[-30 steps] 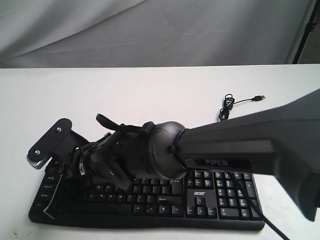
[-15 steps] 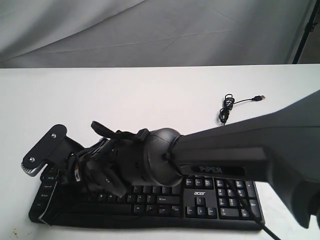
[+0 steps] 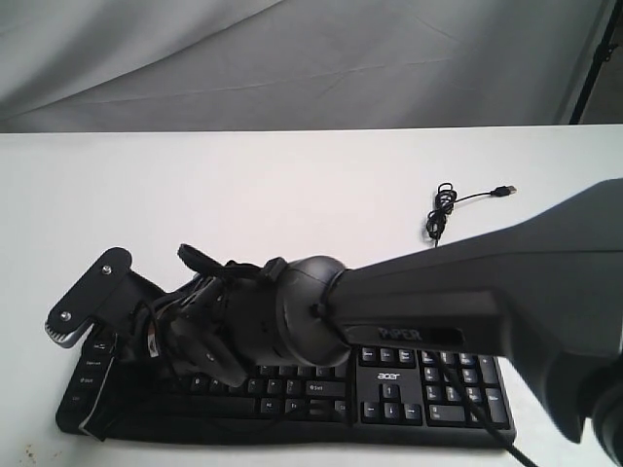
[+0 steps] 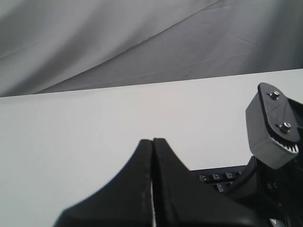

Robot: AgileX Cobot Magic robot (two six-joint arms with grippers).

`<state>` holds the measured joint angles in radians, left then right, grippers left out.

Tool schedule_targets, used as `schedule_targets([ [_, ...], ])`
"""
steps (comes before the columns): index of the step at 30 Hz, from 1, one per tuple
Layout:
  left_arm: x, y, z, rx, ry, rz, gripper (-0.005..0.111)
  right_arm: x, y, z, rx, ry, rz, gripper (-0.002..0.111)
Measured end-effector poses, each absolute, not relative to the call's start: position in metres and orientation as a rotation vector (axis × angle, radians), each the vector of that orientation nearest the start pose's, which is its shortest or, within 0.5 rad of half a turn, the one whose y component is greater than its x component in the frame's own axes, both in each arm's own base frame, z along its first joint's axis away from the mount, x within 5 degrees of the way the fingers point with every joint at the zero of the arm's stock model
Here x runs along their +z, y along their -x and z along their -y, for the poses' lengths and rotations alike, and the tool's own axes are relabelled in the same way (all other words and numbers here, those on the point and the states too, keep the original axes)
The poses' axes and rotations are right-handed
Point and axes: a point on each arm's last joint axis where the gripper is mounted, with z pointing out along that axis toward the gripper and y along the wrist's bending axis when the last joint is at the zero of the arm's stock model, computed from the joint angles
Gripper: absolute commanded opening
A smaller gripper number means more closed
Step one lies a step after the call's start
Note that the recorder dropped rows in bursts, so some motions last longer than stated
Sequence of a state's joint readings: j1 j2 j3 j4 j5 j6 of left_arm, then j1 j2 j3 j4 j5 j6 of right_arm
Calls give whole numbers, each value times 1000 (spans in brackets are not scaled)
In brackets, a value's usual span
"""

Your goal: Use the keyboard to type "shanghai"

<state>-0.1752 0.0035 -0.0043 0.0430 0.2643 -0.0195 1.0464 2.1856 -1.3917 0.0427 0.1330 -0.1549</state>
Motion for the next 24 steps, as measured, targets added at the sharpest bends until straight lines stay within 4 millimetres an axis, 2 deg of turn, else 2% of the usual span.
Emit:
schedule_targets([
  [5, 191, -54, 9, -102, -164, -1740, 0, 110, -230, -399, 419, 1368, -2051, 0],
  [18, 191, -54, 9, -102, -164, -1740, 0, 110, -233, -397, 410, 1371, -2044, 0],
  [24, 191, -54, 9, -102, -164, -1740, 0, 119, -234, -397, 416, 1362, -2029, 0],
])
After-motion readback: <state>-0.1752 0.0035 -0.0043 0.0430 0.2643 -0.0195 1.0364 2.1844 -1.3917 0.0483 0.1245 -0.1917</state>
